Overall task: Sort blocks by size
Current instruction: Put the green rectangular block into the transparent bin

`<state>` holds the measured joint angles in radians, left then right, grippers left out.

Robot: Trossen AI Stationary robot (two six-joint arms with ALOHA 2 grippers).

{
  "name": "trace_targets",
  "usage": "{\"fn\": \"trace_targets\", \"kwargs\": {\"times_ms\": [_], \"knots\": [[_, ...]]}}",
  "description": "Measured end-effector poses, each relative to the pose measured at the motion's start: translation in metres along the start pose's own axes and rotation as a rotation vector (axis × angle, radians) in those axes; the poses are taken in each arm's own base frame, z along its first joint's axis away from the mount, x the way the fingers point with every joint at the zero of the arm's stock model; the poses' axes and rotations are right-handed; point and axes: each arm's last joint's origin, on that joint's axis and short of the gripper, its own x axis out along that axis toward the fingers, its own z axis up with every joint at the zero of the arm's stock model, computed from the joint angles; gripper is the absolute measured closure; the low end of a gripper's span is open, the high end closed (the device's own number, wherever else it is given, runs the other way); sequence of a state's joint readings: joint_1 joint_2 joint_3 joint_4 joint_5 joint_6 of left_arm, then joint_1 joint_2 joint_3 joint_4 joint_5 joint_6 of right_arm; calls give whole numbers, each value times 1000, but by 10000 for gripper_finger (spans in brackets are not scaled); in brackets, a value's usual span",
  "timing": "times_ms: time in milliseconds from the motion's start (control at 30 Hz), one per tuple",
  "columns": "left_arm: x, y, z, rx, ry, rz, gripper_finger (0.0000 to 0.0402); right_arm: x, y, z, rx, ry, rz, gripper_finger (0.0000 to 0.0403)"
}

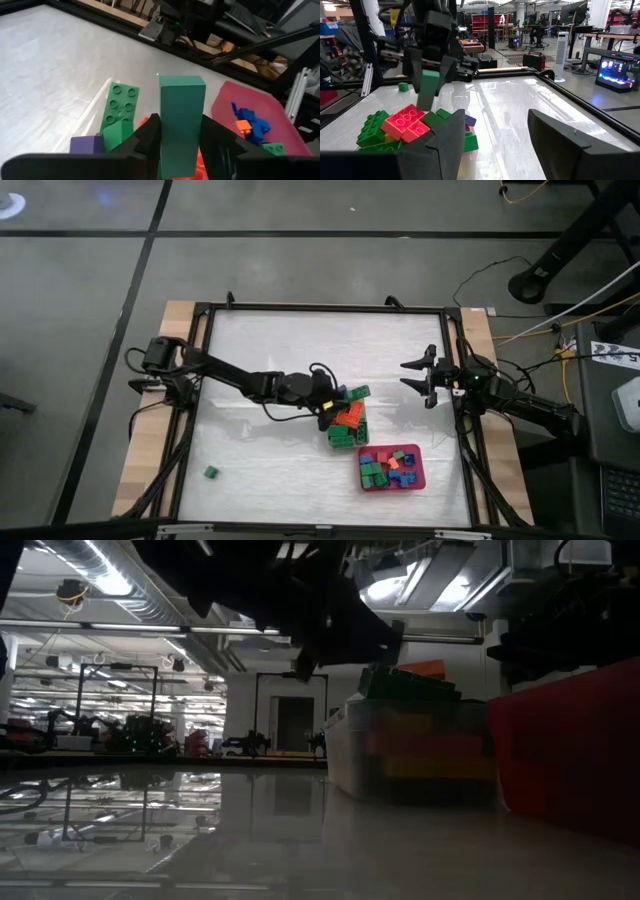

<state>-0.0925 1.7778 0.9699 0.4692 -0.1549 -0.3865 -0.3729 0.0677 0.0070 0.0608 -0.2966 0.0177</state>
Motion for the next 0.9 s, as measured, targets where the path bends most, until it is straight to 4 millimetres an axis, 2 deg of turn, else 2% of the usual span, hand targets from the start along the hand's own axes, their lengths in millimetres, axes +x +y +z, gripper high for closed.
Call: {"fn": "trace_targets", "kwargs": {"times_ms": [267,900], "knots": [[7,2,-6,24,-9,-1,298,0,0,0,0,0,0,189],[7,3,-7,80,1,5,297,0,0,0,0,0,0,189]]}}
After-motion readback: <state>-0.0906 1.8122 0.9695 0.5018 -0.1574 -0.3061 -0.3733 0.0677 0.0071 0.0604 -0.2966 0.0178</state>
